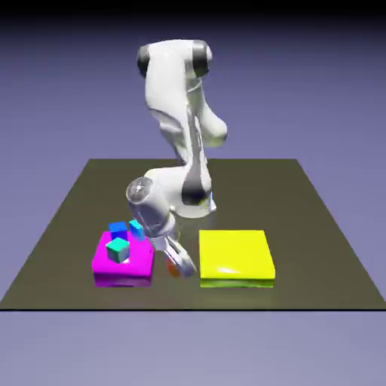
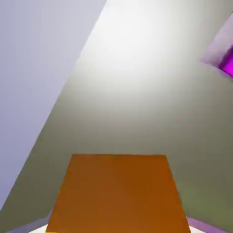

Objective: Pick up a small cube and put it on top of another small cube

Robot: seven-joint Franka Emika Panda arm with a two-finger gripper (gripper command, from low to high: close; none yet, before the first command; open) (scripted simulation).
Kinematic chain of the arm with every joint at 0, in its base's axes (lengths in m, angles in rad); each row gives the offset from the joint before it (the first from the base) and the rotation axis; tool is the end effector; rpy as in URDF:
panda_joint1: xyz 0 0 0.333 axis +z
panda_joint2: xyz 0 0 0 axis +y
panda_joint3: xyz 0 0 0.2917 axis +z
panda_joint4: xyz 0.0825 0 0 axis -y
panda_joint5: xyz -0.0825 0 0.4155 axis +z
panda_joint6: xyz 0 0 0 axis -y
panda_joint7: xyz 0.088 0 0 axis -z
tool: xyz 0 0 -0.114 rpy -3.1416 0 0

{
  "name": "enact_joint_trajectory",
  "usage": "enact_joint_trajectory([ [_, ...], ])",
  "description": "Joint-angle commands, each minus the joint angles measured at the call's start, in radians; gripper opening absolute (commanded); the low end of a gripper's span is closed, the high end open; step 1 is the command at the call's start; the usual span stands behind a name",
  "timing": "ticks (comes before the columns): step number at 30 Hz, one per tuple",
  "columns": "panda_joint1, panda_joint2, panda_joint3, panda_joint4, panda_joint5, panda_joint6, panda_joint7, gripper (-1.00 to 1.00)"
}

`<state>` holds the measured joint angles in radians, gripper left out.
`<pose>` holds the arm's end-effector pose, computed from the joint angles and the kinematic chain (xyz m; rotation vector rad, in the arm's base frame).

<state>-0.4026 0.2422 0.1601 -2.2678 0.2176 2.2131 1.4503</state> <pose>0.5018 -0.1119 0.1775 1.8579 -2.4614 -0.5485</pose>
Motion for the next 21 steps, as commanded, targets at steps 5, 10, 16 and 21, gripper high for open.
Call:
enact_joint_trajectory([
  [5,0.019,-0.181,-0.168,-0.097,-0.018,-0.108,-0.100,-1.00],
  [10,0.039,-0.362,-0.337,-0.193,-0.034,-0.215,-0.201,-1.00],
  [16,0.054,-0.343,-0.368,-0.287,0.000,-0.111,-0.255,-1.00],
  [21,0.056,-0.334,-0.366,-0.297,0.005,-0.093,-0.259,1.00],
])
